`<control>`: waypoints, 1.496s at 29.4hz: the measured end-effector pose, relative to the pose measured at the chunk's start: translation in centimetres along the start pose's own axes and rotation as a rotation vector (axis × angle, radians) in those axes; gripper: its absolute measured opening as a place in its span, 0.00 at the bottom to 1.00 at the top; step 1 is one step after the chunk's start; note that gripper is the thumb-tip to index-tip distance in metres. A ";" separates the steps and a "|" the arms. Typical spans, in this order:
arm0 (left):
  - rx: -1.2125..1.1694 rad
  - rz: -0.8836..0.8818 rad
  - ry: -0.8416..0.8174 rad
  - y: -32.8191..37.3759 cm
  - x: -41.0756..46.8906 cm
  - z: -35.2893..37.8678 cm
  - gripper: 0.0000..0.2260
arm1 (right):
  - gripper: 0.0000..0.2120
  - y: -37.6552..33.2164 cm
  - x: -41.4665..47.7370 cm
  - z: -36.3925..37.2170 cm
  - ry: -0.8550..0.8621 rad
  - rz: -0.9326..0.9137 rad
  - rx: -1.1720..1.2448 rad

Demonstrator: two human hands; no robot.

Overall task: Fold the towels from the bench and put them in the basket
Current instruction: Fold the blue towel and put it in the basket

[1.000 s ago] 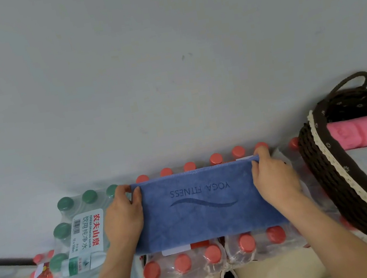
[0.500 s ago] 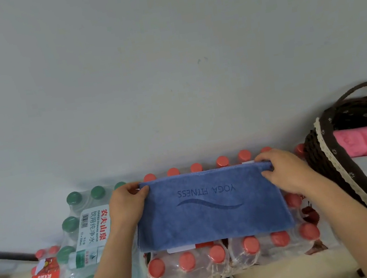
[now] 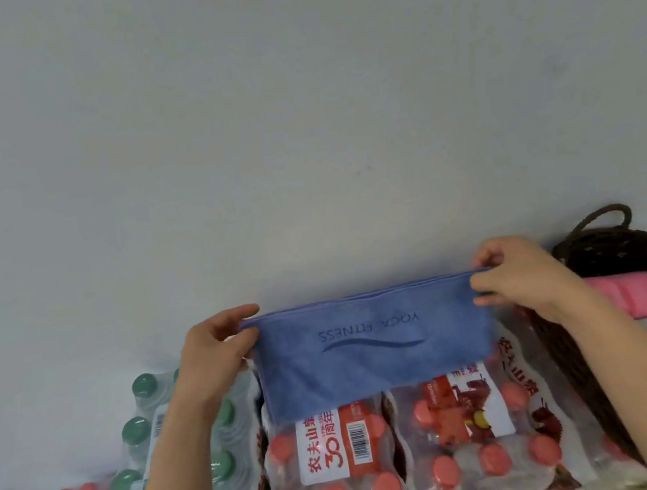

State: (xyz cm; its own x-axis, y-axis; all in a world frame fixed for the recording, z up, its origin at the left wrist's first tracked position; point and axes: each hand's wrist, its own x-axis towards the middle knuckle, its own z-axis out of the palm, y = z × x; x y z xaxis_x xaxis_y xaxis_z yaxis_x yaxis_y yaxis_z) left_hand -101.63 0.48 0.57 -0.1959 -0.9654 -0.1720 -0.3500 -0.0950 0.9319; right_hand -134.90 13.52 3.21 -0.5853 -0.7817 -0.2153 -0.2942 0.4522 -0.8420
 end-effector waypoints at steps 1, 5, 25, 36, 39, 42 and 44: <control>0.011 0.072 0.030 1.1 -0.5 -0.3 0.13 | 0.10 -0.7 -0.5 -0.7 0.060 -0.092 -0.031; 0.056 0.249 0.030 2.2 -2.8 -1.2 0.14 | 0.12 -0.3 -4.5 -1.8 0.198 -0.299 -0.165; 0.714 0.611 -0.168 -8.1 -8.5 1.3 0.08 | 0.10 8.5 -12.8 6.6 0.046 -0.490 -0.791; 0.816 0.754 -0.276 -8.9 -7.6 2.9 0.08 | 0.20 10.0 -12.1 8.7 0.026 -0.681 -0.898; 0.874 0.807 -0.263 -8.9 -7.2 2.3 0.10 | 0.21 10.7 -11.6 7.9 0.105 -0.663 -0.936; 0.903 0.849 -0.195 -8.8 -7.2 1.9 0.10 | 0.17 11.2 -11.3 6.7 0.196 -0.640 -0.956; 0.896 0.870 -0.156 -8.9 -7.2 1.8 0.11 | 0.15 11.4 -11.2 6.1 0.236 -0.650 -0.941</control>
State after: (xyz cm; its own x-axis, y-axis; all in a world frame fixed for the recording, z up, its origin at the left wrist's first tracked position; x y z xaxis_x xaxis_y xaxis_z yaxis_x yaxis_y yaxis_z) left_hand -98.70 8.67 -7.08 -0.7583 -0.5807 0.2962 -0.5364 0.8141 0.2225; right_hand -127.04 24.79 -6.99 -0.2153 -0.9286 0.3022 -0.9761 0.2135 -0.0397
